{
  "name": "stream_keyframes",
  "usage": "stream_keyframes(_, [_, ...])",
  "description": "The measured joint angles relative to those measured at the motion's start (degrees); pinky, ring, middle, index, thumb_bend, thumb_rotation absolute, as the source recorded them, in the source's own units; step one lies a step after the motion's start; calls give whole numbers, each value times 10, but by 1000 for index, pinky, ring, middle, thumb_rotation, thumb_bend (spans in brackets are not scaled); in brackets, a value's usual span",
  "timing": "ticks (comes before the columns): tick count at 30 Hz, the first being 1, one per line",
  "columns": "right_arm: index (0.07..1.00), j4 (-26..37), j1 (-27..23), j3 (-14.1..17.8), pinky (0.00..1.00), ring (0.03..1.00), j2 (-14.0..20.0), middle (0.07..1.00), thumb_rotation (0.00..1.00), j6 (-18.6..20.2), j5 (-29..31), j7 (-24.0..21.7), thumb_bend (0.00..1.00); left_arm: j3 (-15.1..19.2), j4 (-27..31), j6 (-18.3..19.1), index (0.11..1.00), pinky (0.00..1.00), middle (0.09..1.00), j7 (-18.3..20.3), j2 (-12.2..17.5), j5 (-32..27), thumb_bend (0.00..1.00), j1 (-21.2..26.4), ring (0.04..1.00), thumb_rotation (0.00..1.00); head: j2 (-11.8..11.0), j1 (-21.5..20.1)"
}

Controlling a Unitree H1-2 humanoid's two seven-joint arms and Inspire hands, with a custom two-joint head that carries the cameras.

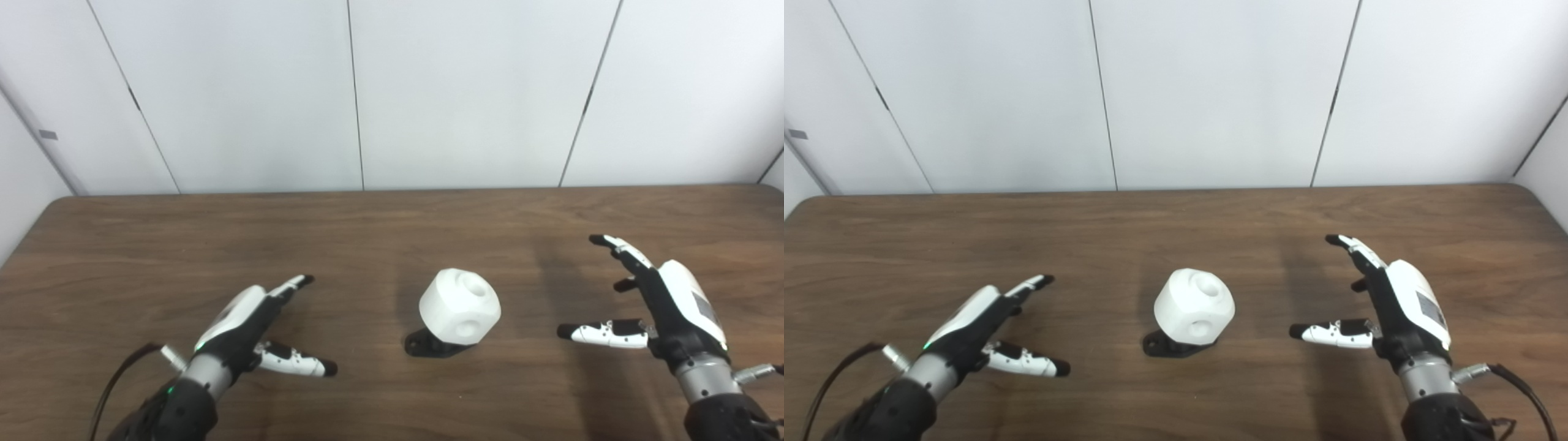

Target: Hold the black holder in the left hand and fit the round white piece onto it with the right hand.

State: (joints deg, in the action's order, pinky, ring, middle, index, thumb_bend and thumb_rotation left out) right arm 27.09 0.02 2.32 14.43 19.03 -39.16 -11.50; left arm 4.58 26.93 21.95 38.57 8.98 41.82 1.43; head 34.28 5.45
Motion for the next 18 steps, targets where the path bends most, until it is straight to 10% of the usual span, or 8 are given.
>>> stream_keyframes(7, [862, -19, 12, 2, 674, 880, 0, 905, 275, -14, 22, 23, 884, 26, -41, -69, 925, 789, 930, -139, -15, -127, 786, -30, 915, 231, -3, -2])
stream_keyframes(11, [852, -36, 20, 7, 705, 875, 0, 873, 347, -28, 47, 38, 845, 59, -110, -157, 993, 902, 994, -212, -53, -259, 723, -52, 990, 538, -4, -4])
stream_keyframes(18, [869, -76, 47, 18, 750, 871, -16, 885, 527, -79, 95, 90, 738, 86, -150, -185, 1000, 999, 1000, -222, -92, -502, 795, -58, 1000, 599, -6, -4])
